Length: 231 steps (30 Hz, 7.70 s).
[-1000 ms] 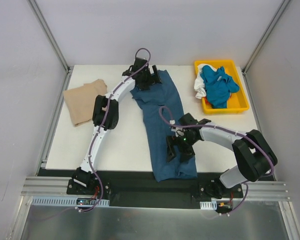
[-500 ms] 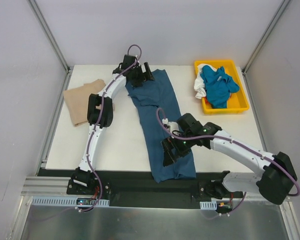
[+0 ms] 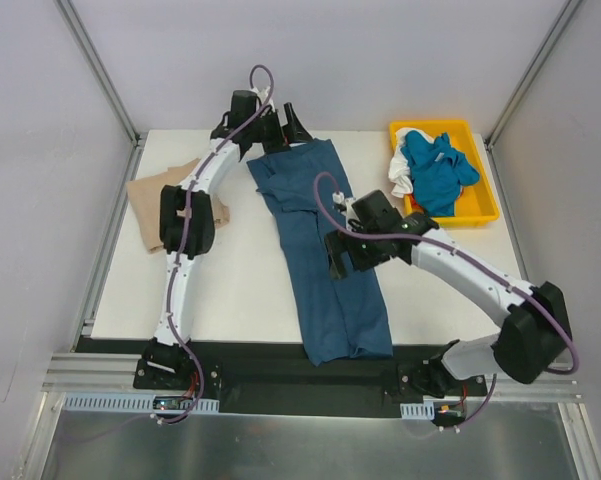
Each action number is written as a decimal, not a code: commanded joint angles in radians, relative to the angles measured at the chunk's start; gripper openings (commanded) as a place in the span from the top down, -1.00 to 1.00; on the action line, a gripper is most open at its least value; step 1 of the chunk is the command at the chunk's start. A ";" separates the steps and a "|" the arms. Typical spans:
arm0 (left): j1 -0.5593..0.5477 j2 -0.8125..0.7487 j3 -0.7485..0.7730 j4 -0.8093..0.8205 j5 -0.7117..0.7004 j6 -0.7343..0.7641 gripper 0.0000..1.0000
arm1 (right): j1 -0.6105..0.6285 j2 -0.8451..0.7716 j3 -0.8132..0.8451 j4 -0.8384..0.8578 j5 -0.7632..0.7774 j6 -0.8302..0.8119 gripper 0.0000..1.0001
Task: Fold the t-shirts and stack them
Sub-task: Rotate the tshirt 90 degrees, then grab the bottom of the folded rectangular tshirt with both arms, then fold the folded rectangular tshirt in 1/3 of the way
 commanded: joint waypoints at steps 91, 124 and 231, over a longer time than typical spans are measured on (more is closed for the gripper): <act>-0.214 -1.371 -1.815 0.086 -0.170 -0.212 -0.99 | -0.248 -0.204 -0.204 0.501 0.286 0.167 -0.93; -0.785 -0.994 -1.735 0.332 -0.094 -0.430 0.08 | -0.248 -0.559 -0.451 0.242 0.131 0.204 -0.93; -0.342 -1.232 -1.424 -0.012 -0.450 -0.140 1.00 | -0.107 0.056 0.135 0.107 0.093 0.136 0.99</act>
